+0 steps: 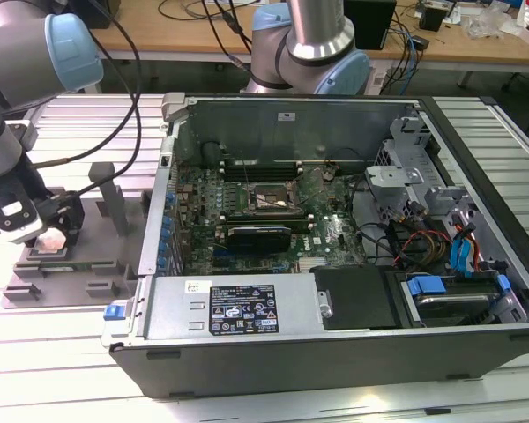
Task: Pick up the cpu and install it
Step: 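Pick up the cpu and move it towards the insertion slot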
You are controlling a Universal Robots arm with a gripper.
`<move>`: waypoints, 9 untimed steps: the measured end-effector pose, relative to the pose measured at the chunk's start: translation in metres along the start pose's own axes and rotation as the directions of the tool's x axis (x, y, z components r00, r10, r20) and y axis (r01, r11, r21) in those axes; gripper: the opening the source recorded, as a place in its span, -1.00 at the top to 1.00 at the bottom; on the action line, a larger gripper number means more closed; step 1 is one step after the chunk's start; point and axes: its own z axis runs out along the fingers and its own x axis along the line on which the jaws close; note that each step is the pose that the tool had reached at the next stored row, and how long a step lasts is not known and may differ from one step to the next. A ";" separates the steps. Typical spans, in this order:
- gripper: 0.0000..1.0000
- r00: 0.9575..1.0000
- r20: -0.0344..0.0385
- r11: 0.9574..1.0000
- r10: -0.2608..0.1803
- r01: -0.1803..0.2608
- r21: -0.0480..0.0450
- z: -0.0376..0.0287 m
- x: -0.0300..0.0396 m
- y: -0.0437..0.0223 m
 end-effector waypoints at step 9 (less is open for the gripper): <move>-0.39 1.000 0.000 1.000 0.000 0.000 0.000 -0.0007 0.0004 0.0000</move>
